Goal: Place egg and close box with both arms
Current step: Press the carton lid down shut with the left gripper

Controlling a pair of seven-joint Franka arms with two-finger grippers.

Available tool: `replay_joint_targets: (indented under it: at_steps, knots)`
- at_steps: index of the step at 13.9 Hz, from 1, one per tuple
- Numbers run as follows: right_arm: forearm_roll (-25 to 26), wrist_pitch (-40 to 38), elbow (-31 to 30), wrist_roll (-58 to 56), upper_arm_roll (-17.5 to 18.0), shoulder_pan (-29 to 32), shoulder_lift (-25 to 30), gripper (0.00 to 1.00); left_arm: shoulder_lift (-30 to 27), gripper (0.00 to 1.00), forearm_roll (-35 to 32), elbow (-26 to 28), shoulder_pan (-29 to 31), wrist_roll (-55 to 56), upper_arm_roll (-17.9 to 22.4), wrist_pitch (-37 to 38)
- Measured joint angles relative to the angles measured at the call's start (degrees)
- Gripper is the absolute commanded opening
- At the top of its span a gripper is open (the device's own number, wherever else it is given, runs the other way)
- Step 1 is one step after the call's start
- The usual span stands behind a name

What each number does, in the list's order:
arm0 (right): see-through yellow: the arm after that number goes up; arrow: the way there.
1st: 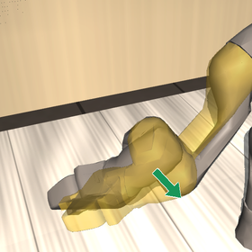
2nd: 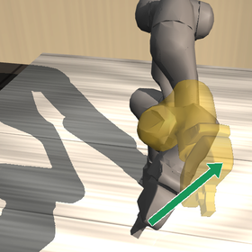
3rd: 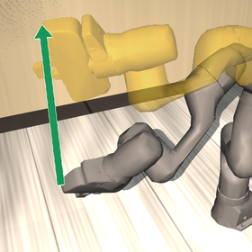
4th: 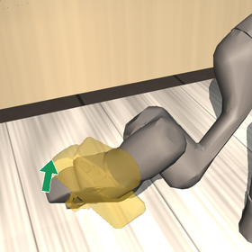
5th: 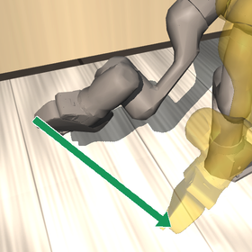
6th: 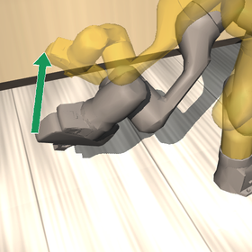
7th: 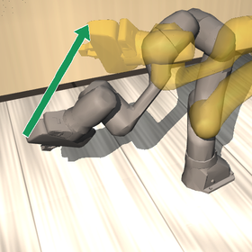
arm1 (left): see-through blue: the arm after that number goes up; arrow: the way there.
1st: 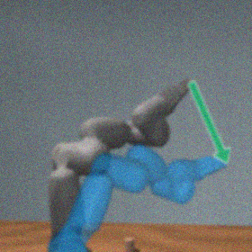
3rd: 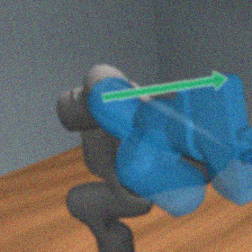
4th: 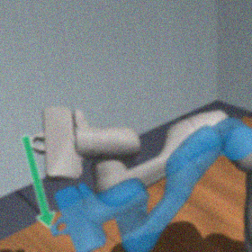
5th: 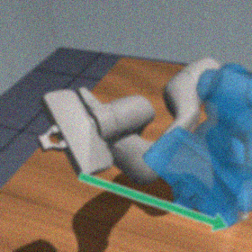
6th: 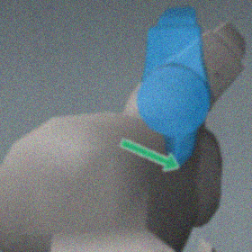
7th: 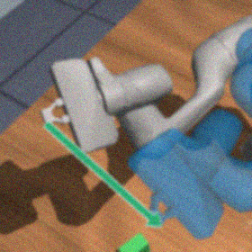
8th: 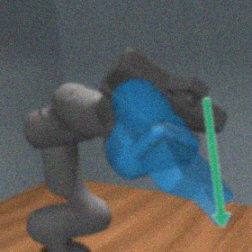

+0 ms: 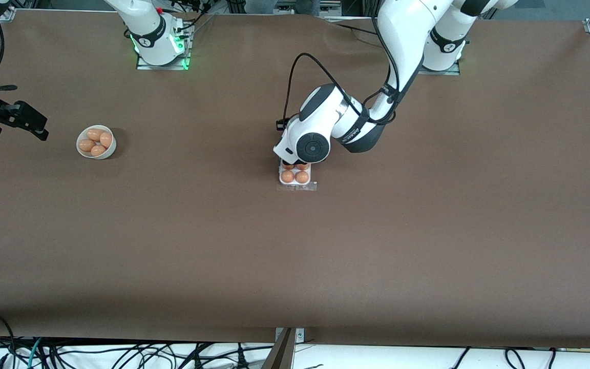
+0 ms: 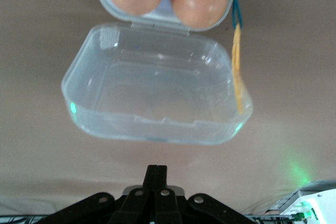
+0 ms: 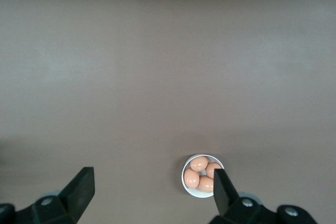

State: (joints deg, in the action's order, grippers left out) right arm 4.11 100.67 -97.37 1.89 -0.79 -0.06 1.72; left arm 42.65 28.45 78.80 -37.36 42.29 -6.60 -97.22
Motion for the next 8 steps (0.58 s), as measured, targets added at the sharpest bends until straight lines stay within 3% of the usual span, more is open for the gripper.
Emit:
replay_joint_targets:
  at_steps: [8]
  knots:
    - [-0.8,-1.3,0.0,-0.5,0.1,0.1,-0.2,1.00,0.2,0.00,-0.5,-0.4,0.0,0.0,1.7,-4.5]
